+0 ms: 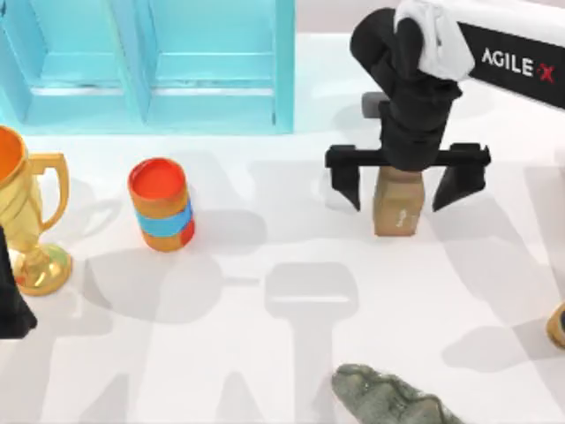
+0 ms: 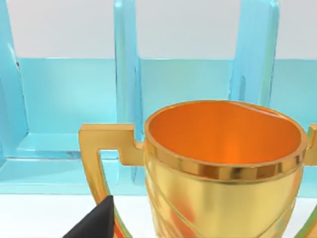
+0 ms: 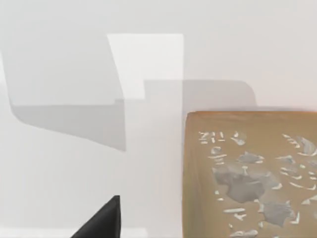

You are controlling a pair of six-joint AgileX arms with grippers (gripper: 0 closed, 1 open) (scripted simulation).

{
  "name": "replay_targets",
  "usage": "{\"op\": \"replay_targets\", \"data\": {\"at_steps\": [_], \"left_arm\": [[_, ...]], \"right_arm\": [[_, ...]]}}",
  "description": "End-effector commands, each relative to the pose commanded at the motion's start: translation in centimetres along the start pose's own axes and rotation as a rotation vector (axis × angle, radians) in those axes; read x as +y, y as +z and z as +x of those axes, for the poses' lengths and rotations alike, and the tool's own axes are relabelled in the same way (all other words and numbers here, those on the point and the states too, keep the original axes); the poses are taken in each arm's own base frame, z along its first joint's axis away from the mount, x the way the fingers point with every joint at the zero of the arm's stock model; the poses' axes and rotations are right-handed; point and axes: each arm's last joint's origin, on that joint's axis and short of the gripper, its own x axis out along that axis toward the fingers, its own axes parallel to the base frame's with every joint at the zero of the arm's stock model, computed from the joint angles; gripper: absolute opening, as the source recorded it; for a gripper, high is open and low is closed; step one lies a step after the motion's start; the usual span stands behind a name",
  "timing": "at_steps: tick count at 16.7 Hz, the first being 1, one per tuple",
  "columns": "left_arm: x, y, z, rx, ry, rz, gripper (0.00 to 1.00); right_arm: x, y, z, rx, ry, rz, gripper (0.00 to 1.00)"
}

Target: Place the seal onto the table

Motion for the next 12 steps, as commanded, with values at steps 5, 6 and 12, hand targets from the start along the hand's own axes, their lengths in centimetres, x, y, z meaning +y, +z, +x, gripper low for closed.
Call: {"op": "replay_targets", "data": {"at_steps": [5, 6, 12], "left_arm": [[0.0, 0.0, 0.0, 0.0, 0.0, 0.0, 1.0], [0.0, 0.0, 0.0, 0.0, 0.0, 0.0, 1.0], [0.0, 0.0, 0.0, 0.0, 0.0, 0.0, 1.0]], "right_arm": [[0.0, 0.3, -0.3, 0.01, -0.005, 0.006, 1.0], [0.1, 0.5, -0.6, 0.018, -0.008, 0.008, 1.0], [0.9, 1.8, -6.7, 0.022, -0.006, 0.008, 1.0]]}}
